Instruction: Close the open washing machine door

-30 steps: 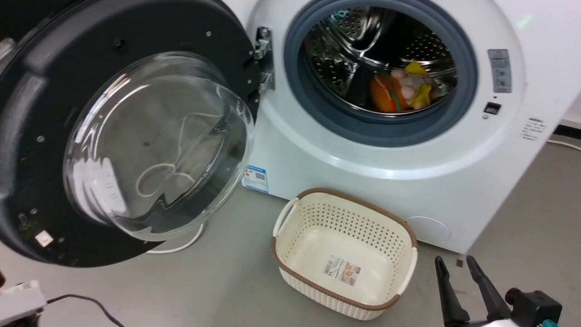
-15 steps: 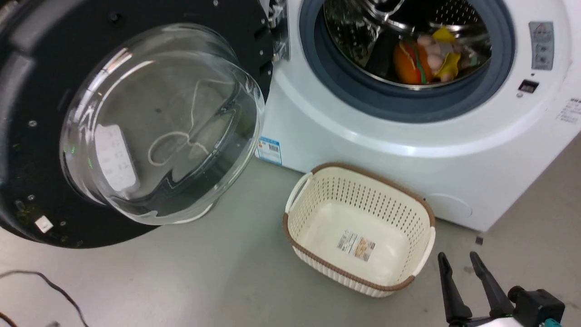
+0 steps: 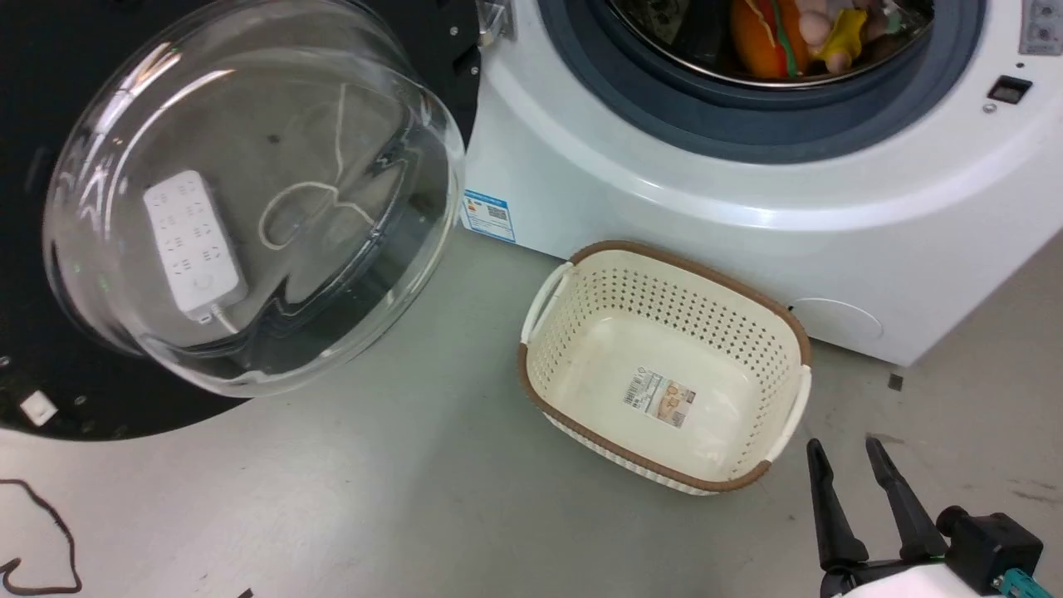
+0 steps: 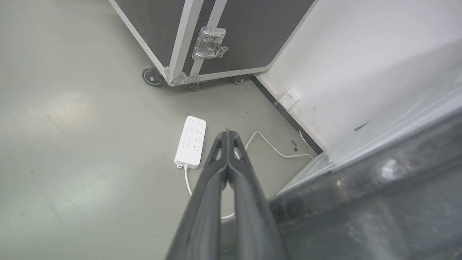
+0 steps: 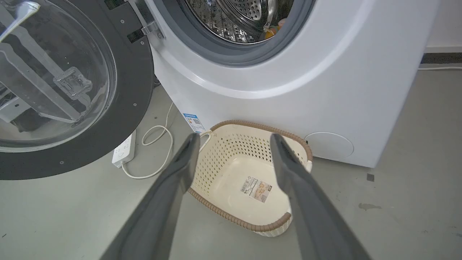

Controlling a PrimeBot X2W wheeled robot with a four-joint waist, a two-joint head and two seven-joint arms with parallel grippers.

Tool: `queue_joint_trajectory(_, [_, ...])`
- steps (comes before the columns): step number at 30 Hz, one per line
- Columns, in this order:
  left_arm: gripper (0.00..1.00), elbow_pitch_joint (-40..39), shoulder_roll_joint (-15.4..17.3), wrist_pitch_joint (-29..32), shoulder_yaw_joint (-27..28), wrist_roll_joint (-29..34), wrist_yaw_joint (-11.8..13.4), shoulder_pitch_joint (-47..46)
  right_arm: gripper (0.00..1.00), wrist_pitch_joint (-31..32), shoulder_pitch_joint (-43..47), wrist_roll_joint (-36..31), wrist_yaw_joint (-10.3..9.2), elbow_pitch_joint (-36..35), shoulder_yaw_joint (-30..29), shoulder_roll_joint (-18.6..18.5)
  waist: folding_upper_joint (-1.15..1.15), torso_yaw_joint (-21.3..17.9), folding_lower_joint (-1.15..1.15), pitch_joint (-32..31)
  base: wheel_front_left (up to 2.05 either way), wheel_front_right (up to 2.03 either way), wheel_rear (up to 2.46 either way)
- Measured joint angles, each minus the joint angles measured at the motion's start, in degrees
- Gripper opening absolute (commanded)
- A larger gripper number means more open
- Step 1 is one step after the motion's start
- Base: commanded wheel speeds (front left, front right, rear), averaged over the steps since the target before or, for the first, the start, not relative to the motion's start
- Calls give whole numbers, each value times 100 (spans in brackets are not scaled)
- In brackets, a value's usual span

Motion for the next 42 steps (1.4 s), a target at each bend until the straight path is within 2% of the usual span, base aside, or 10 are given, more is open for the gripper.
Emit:
queue_joint_trajectory(10, [0, -1290, 552, 1145, -1243, -1486, -5, 885, 100, -71, 9, 141, 0, 169, 38, 0, 0, 267, -2, -275, 0, 0, 0])
queue_joint_trajectory(16, [0, -1979, 738, 1672, -1950, -1946, -7, 1545, 100, -74, 8, 294, 0, 263, -107, 4, 0, 358, -2, -509, 0, 0, 0])
queue_joint_trajectory(23, [0, -3036, 791, 1735, -2785, -2109, -45, 1922, 100, -99, 8, 325, 0, 200, -631, 3, 0, 384, -2, -762, 0, 0, 0])
queue_joint_trajectory(30, [0, -3900, 713, 1686, -3743, -2104, -46, 1961, 100, -99, 10, 337, 0, 210, -992, 3, 0, 243, -2, -912, 0, 0, 0])
queue_joint_trajectory(34, [0, -4173, 536, 1612, -4299, -2020, -45, 1863, 100, -99, 12, 388, 0, 226, -1022, 4, 0, 39, -2, -970, 0, 0, 0])
queue_joint_trajectory(35, [0, -4221, 483, 1584, -4432, -2001, -45, 1803, 100, -99, 12, 397, 0, 226, -1026, 4, 0, -24, -1, -977, 0, 0, 0])
queue_joint_trajectory(36, [0, -4279, 328, 1510, -4834, -1948, -45, 1543, 100, -99, 12, 437, 0, 229, -1032, 3, 0, -240, -1, -984, 0, 0, 0])
queue_joint_trajectory(42, [0, -4064, 23, 1193, -5512, -1764, -45, 916, 100, -100, 1, 478, 0, 214, -1059, 4, 0, -764, -1, -925, 0, 0, 0])
